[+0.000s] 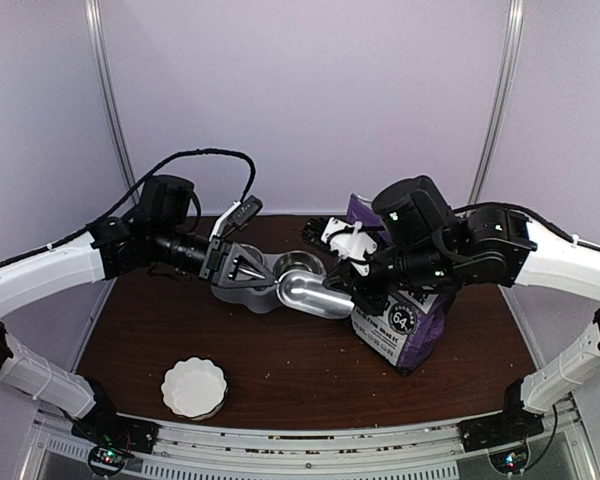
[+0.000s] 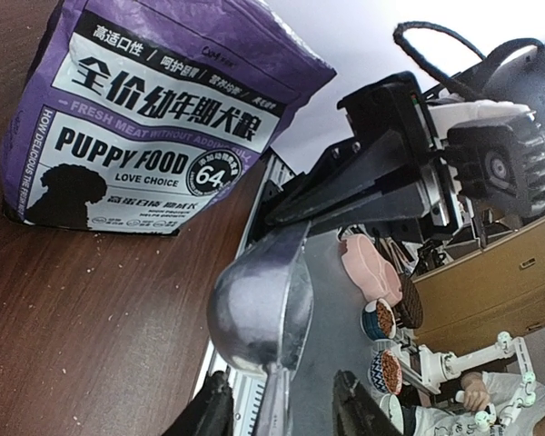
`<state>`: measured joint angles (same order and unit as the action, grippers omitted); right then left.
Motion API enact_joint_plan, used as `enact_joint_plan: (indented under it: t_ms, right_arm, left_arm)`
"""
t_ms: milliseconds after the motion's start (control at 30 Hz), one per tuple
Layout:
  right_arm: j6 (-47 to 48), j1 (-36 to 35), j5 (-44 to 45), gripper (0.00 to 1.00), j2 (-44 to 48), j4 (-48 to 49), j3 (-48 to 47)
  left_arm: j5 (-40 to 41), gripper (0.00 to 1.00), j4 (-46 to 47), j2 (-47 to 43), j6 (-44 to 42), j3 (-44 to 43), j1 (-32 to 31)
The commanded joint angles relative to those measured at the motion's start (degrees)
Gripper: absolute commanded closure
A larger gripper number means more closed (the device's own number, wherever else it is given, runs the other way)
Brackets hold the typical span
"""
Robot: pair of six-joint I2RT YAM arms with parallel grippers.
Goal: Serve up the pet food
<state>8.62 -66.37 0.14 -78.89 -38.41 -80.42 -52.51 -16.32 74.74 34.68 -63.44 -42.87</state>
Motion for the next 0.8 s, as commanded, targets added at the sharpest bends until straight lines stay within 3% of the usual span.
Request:
enact_joint_plan:
  t_ms: [0, 333, 767]
  right_arm:
    - [0.4, -0.4, 1.5, 1.00, -0.7, 1.4, -2.2]
    - [-0.1, -0.3, 2.4, 1.00, -1.2, 1.6, -2.4]
    - [0.4, -0.5, 1.3, 1.00, -1.3, 0.7, -2.5]
  left_arm:
    - [-1.8, 0.62, 3.0, 0.8, 0.4, -1.8, -0.2]
    - [-1.9, 0.66, 3.1, 0.9, 0.6, -1.5, -0.3]
    - [-1.9, 0.79, 3.6, 1.0, 1.0, -1.3, -0.5]
